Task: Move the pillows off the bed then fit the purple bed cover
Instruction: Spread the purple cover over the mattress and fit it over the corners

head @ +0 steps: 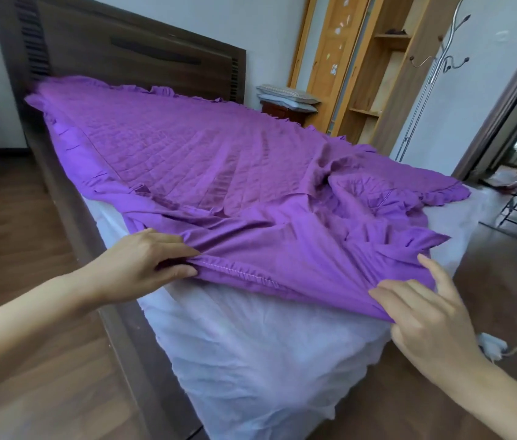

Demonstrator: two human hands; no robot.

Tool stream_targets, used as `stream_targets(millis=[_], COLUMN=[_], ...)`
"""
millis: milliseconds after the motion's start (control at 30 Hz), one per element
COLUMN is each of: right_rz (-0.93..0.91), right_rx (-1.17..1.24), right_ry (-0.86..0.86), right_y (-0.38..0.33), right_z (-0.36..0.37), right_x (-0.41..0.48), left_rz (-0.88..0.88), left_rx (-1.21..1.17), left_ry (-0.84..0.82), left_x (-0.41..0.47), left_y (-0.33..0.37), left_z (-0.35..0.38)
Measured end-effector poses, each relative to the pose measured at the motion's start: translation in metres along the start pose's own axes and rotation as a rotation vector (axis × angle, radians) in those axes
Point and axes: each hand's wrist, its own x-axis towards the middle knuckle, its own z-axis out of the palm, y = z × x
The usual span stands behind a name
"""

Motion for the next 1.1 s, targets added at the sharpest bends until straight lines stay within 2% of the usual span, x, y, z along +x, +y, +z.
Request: stream_targets(millis=[133, 333, 433, 500, 567, 633, 767, 1000, 1100], right_rz=[-0.035, -0.104, -0.052, 0.073, 0.213, 0.276, 0.14, -0.219, -0.337], right_rx=[0.094, 0.156, 0.156, 0.158, 0.186, 0.145, -0.042, 0.132, 0.185], right_ry=[0.0, -0.028, -0.004, -0.066, -0.23, -0.387, -0.469, -0.125, -0.04], right_y=[-0.026, -0.058, -0.064, -0.063, -0.06, -0.054, -0.05, -0.063, -0.071], right_z=[-0.017, -0.038, -0.047, -0.052, -0.055, -0.054, -0.052, -0.05, -0.036], right_x=[-0.008, -0.03, -0.028, -0.024, -0.021, -0.019, -0.018, -0.071, -0.097], left_rz=[-0.002, 0.047, 0.023, 0.005, 0.006, 0.021, 0.057, 0.178, 0.193], left_rx=[-0.138, -0.162, -0.175, -0.068, 0.172, 0.351, 0.427, 0.211, 0.166], left_ry=[-0.008, -0.022, -0.016, -0.037, -0.057, -0.048, 0.038, -0.032, -0.102], left_x=[-0.015, -0.05, -0.064, -0.067, -0.067, -0.066, -0.066, -0.101, -0.124], left_y=[0.021, 0.046, 0.051, 0.053, 0.055, 0.058, 0.064, 0.065, 0.068], left_z=[0.002, 0.006, -0.001, -0.006, -0.004, 0.002, 0.015, 0.038, 0.057])
